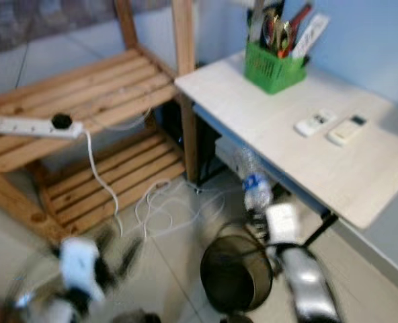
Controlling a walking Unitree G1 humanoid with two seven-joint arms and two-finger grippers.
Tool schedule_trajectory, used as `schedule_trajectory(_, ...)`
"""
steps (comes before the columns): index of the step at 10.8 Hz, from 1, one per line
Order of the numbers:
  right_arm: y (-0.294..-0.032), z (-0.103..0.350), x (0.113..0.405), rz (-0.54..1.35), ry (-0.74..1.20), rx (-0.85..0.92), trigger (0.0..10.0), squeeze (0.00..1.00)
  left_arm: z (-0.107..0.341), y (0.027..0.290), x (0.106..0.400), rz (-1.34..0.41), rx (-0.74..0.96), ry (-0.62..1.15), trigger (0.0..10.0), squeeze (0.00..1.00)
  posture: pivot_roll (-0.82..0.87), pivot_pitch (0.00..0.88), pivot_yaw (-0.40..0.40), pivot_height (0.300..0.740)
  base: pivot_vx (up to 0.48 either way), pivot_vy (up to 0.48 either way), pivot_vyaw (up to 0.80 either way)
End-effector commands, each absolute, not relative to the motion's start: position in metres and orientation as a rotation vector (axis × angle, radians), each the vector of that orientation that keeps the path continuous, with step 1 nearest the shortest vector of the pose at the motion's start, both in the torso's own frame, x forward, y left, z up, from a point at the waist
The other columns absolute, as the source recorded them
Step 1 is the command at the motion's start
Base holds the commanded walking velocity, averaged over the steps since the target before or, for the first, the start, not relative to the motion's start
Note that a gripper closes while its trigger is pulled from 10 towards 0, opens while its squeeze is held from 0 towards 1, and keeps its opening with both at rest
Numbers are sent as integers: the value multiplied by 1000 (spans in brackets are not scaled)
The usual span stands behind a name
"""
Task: Clean up the room
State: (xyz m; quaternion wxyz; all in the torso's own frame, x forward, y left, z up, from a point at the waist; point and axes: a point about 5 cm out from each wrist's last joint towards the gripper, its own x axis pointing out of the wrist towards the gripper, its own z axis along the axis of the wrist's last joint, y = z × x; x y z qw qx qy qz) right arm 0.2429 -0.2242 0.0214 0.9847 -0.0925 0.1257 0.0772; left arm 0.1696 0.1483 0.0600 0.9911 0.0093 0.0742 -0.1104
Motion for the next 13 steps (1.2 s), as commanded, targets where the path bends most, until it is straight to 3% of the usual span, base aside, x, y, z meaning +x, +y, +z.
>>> schedule_trajectory(1,-228,47,254,136,132,-179,10000,0,64,157,174,-164,57,126,10000,0,-61,0,69,740,0,0,0)
schedule_trajectory(3,-224,58,257,120,104,-162,10000,0,84,146,212,-148,47,39,10000,0,-102,0,73,740,0,0,0)
schedule_trajectory(4,-216,59,257,133,101,-148,10000,0,86,139,216,-182,69,31,10000,0,-106,0,87,740,0,0,0)
schedule_trajectory(5,-208,56,253,194,114,-144,10000,0,87,140,218,-187,65,34,10000,0,-103,0,92,740,0,0,0)
schedule_trajectory(6,-203,43,231,399,210,-232,10000,0,84,143,216,-194,62,58,10000,0,-101,0,96,740,0,0,0)
schedule_trajectory(9,-241,5,191,567,477,-412,10000,0,78,144,212,-188,60,91,10000,0,-93,0,81,740,0,0,0)
schedule_trajectory(10,-211,15,207,541,388,-364,10000,0,78,146,212,-182,63,92,10000,0,-91,0,77,740,0,0,0)
schedule_trajectory(11,-204,39,225,500,287,-285,10000,0,78,147,211,-180,63,95,10000,0,-90,0,79,740,0,0,0)
schedule_trajectory(13,-212,59,244,449,216,-290,10000,0,76,147,212,-179,57,101,10000,0,-89,0,79,740,0,0,0)
